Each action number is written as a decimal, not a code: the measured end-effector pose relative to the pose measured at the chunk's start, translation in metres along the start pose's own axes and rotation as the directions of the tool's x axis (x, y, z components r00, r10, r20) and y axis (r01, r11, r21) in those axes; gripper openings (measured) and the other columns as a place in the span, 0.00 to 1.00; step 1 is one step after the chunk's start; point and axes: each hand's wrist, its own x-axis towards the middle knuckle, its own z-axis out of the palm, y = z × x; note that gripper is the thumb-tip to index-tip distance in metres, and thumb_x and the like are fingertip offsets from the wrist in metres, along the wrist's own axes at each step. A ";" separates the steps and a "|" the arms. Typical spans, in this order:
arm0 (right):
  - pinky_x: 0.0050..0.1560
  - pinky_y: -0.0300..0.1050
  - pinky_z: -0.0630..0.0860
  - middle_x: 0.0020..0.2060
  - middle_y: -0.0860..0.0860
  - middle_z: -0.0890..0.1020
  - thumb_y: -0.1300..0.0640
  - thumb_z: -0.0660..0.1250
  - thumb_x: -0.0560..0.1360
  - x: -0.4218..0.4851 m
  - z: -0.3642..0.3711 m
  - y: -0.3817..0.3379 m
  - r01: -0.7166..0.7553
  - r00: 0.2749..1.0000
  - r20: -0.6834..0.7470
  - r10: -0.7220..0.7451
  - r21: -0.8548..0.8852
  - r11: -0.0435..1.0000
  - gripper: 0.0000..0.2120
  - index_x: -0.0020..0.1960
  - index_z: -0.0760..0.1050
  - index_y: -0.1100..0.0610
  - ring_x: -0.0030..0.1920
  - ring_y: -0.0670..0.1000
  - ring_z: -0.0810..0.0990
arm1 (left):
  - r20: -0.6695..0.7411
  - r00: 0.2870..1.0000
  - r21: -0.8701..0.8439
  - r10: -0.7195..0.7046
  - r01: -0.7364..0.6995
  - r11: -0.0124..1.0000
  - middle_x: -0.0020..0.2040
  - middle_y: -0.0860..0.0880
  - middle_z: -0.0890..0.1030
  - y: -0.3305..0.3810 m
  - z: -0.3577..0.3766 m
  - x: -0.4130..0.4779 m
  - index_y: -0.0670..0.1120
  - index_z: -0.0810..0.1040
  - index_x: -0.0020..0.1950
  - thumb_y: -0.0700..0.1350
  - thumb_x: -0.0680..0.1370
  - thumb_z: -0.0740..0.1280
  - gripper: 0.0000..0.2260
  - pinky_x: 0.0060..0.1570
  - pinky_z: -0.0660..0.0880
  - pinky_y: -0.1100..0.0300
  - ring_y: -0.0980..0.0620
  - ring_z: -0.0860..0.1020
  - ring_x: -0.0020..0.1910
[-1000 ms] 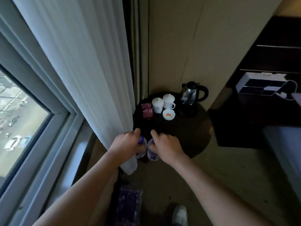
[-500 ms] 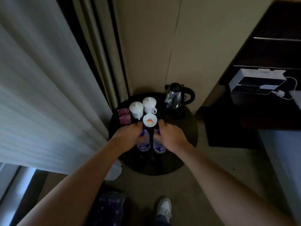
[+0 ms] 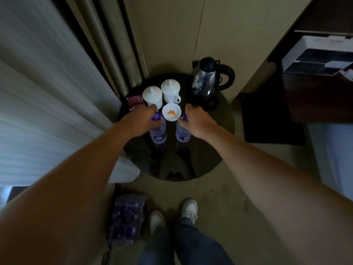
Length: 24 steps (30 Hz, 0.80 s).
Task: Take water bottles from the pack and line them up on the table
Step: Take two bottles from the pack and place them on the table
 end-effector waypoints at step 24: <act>0.41 0.51 0.80 0.43 0.61 0.81 0.54 0.71 0.72 0.009 -0.008 -0.010 -0.142 0.970 0.202 0.132 0.033 0.989 0.17 0.55 0.70 0.61 0.40 0.58 0.84 | -0.099 0.995 -0.223 0.034 -0.055 0.973 0.40 0.47 0.76 -0.017 0.024 0.003 0.43 0.73 0.43 0.53 0.68 0.74 0.17 0.44 0.73 0.51 0.45 0.77 0.43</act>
